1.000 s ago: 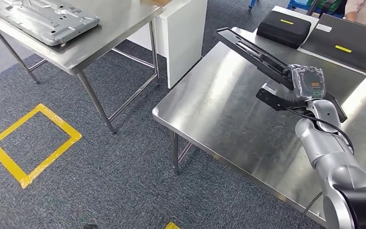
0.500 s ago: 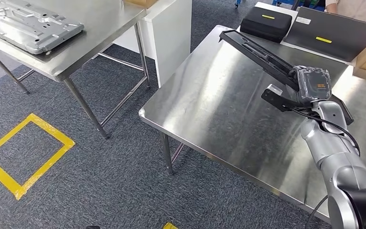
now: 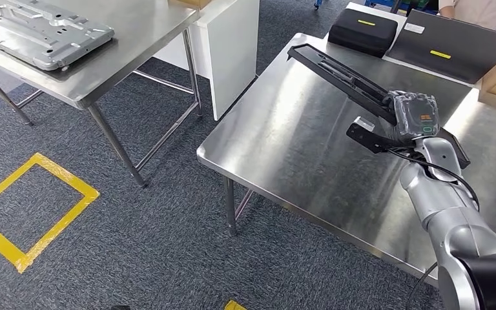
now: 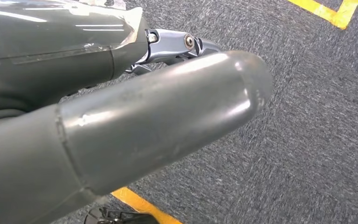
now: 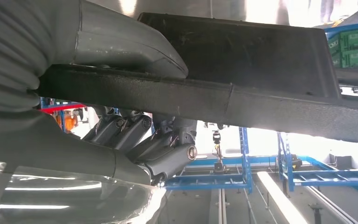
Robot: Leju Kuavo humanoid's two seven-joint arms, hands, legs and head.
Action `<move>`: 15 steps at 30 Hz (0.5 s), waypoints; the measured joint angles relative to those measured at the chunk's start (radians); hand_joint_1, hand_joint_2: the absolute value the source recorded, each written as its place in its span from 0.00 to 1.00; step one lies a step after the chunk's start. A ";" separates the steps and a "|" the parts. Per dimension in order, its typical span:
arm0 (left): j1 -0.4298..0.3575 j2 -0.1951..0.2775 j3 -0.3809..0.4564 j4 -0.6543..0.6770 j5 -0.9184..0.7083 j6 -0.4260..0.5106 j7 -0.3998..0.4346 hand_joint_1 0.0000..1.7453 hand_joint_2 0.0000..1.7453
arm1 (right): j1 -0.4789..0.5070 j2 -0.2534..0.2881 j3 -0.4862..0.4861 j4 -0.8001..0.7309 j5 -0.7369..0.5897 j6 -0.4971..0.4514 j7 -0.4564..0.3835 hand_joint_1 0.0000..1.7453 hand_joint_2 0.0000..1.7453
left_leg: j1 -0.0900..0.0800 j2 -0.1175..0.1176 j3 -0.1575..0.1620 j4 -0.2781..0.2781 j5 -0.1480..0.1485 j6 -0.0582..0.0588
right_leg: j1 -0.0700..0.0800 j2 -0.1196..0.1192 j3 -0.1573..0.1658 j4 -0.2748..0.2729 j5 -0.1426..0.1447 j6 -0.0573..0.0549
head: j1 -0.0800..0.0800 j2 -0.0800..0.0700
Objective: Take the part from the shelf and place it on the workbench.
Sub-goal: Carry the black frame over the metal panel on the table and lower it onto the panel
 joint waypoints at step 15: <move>0.000 0.000 -0.001 0.000 0.007 -0.003 0.000 0.00 0.00 | 0.000 0.005 0.002 0.007 0.012 0.007 0.000 0.99 1.00 | -0.001 0.000 -0.013 0.011 0.000 0.008 | -0.001 0.000 -0.009 0.003 0.005 0.014 | 0.000 0.000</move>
